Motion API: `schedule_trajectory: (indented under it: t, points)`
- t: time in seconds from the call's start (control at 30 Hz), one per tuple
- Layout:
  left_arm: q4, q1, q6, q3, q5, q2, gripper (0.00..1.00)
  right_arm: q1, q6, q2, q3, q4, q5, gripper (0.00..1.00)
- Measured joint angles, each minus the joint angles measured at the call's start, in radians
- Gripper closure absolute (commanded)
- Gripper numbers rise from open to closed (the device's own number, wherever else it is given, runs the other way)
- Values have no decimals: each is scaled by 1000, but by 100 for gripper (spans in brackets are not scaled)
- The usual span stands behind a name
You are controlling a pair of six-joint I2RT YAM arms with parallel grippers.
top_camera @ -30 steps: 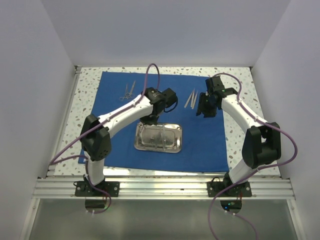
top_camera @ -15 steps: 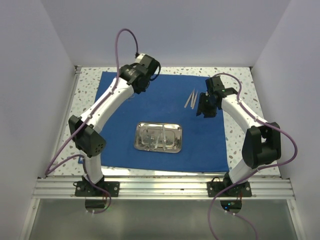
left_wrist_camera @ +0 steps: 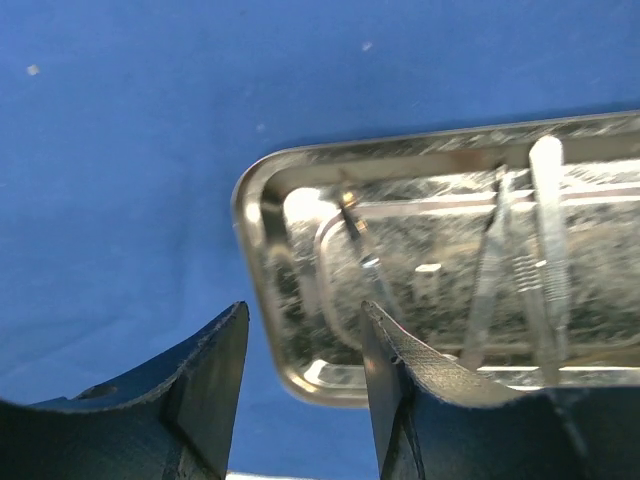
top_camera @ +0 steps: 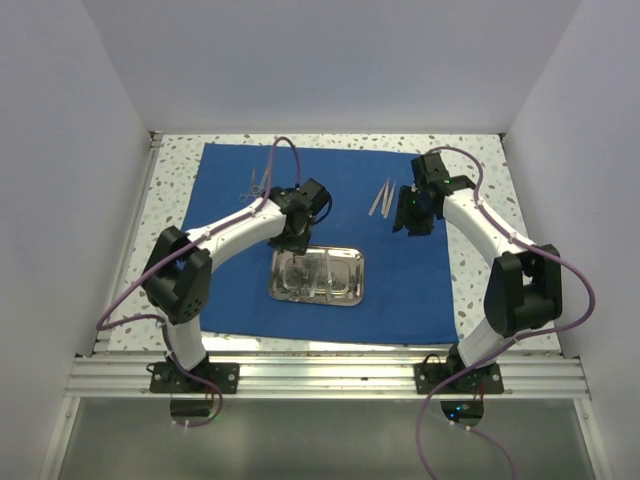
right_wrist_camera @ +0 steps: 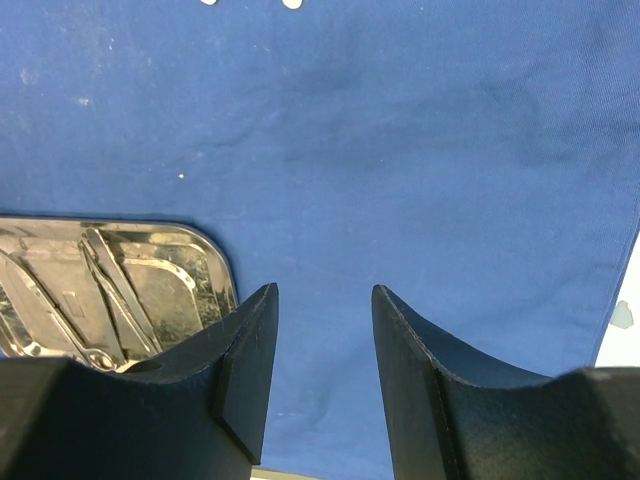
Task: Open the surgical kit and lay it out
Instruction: Pick up the medical item from the container.
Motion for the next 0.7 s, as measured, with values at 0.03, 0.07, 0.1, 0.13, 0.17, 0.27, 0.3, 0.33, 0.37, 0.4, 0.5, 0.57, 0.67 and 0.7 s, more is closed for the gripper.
schedule_trajectory:
  t: [0.03, 0.07, 0.1, 0.13, 0.17, 0.27, 0.3, 0.33, 0.37, 0.4, 0.5, 0.57, 0.67, 0.7]
  points:
    - [20, -3, -9, -10, 15, 0, 48, 0, 0, 0, 0, 1, 0, 54]
    - [40, -3, -19, -15, 28, 0, 48, 0, 0, 0, 0, 1, 0, 54]
    - [58, -2, -27, -16, 36, 0, 48, 0, 0, 2, 0, 1, 0, 54]
    - [79, 0, -36, -16, 45, 0, 48, 0, -1, 3, 0, 1, 0, 54]
    - [99, 0, -46, -16, 52, 0, 48, 0, -1, 6, 0, 0, 0, 54]
    - [150, 1, -77, -16, 68, 3, 49, 0, -3, 13, 0, 0, 0, 54]
    - [163, 2, -86, -16, 69, 5, 50, 0, -4, 15, 0, 0, 0, 54]
    - [172, 2, -96, -16, 70, 9, 51, 0, -5, 16, 0, 0, 0, 54]
    - [181, 2, -107, -16, 69, 14, 53, 0, -6, 16, 0, -1, 0, 54]
    - [189, 2, -115, -16, 69, 21, 53, 0, -7, 16, 0, 0, 0, 54]
    - [208, 2, -143, -19, 65, 45, 56, 0, -7, 16, 0, -1, 0, 54]
    - [220, 3, -161, -29, 61, 54, 56, 0, -7, 16, 0, -1, 0, 54]
    - [230, 9, -183, -55, 53, 57, 57, 0, -8, 17, 0, -1, 1, 54]
    - [236, 12, -188, -64, 50, 57, 57, 0, -8, 17, 0, -1, 1, 54]
